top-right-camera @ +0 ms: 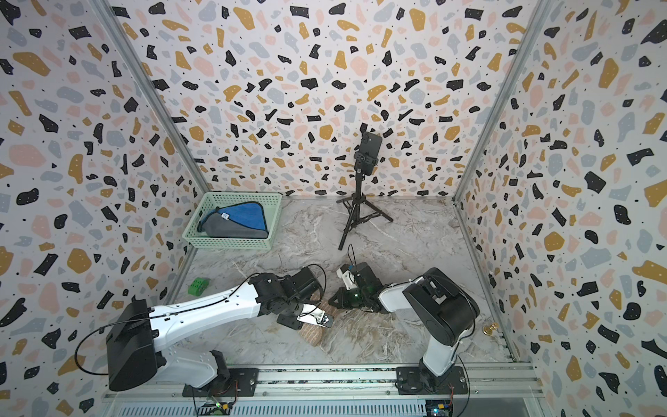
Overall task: Fold the square dishcloth
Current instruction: Fold the cleaning item at the center of the board.
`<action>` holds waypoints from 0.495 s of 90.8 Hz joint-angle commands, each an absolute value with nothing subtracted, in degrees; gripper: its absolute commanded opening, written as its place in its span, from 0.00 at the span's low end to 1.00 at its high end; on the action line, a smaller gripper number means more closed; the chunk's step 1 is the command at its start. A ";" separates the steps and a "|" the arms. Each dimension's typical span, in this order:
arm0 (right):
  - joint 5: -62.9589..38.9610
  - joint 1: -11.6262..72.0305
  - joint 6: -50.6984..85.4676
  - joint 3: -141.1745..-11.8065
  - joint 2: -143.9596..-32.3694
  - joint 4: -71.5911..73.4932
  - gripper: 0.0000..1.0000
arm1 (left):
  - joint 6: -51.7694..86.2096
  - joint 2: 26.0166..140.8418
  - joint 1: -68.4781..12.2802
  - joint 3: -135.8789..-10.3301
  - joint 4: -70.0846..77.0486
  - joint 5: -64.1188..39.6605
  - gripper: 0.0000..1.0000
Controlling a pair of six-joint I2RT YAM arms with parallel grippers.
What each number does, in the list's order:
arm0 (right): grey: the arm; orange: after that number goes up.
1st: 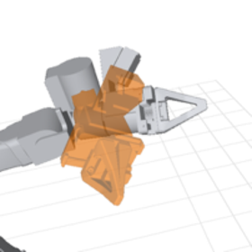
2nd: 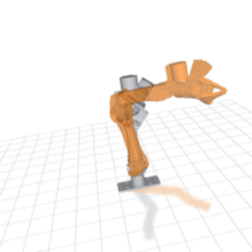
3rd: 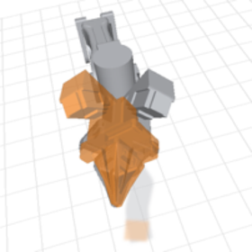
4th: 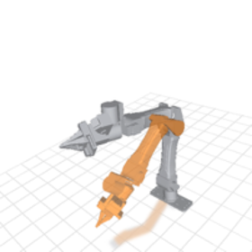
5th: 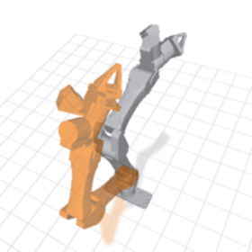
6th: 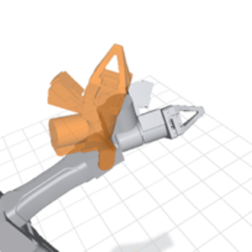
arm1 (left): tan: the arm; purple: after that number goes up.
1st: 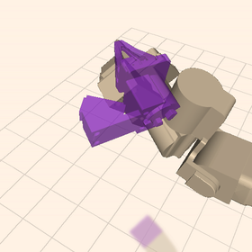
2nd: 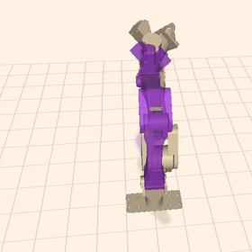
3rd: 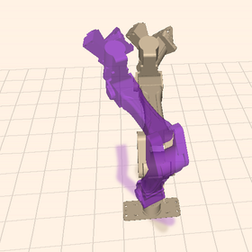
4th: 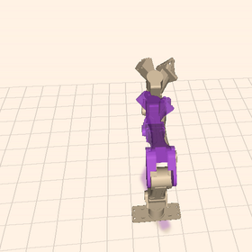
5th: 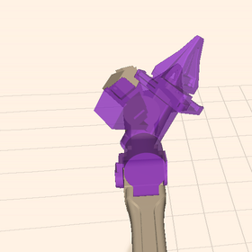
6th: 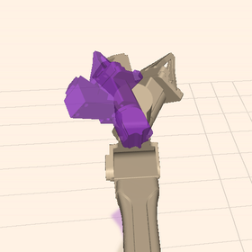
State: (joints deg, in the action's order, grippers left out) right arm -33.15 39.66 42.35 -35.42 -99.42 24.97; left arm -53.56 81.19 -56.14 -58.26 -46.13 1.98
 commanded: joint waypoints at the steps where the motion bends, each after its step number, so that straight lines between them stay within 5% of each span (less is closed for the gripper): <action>1: -32.25 39.90 41.71 -35.94 -100.24 22.25 0.00 | -55.22 82.67 -55.11 -60.47 -44.63 1.01 0.00; 45: -29.41 39.61 42.08 -32.65 -92.95 25.90 0.00 | -57.30 91.46 -52.07 -61.62 -37.29 3.67 0.00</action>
State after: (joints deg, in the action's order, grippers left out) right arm -33.08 39.66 42.61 -34.52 -98.98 26.74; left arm -56.12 89.91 -52.49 -60.05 -40.07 2.66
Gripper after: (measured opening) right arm 0.040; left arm 0.049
